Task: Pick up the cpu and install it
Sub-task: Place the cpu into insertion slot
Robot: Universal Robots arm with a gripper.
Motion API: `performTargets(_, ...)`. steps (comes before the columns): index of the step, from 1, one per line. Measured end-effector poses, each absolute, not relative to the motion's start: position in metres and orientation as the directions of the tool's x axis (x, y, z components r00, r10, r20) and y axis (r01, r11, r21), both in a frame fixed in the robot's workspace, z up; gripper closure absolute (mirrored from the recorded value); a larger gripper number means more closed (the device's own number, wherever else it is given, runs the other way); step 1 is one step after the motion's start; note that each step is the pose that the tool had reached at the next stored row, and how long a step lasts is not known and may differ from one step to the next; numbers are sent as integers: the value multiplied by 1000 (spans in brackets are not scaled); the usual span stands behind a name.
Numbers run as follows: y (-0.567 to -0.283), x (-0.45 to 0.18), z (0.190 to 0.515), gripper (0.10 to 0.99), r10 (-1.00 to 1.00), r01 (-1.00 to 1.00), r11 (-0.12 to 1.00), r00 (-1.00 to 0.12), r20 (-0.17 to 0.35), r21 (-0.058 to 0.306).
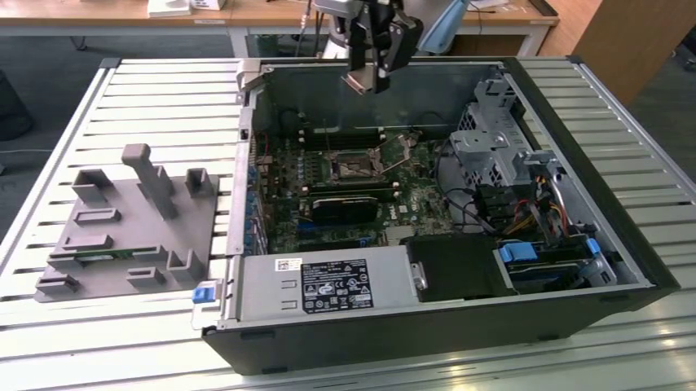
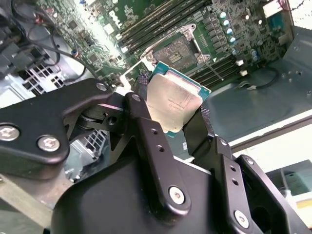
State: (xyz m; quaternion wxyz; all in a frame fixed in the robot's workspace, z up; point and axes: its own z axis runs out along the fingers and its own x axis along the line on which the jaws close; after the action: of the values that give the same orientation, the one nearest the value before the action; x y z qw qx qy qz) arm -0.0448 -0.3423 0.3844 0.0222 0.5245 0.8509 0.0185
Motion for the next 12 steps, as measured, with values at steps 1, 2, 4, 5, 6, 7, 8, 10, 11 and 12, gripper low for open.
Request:
performTargets(1,-342,-45,384,545,900,898,436,-436,-18,55)
performTargets(2,-342,-45,384,545,906,904,423,-423,-18,55)
performTargets(4,-342,-45,384,545,919,917,395,-395,-18,55)
performTargets(5,-342,-45,384,545,925,923,381,-381,-18,55)
performTargets(6,-342,-45,384,545,930,929,367,-366,-18,55)
performTargets(7,-342,-45,383,545,936,934,353,-353,-18,55)
performTargets(8,-342,-45,383,545,941,939,339,-339,-18,55)
performTargets(10,-342,-45,383,545,950,949,311,-310,-18,55)
performTargets(11,-342,-45,383,545,955,954,296,-295,-18,55)
performTargets(12,-342,-45,382,545,968,967,249,-249,-19,55)
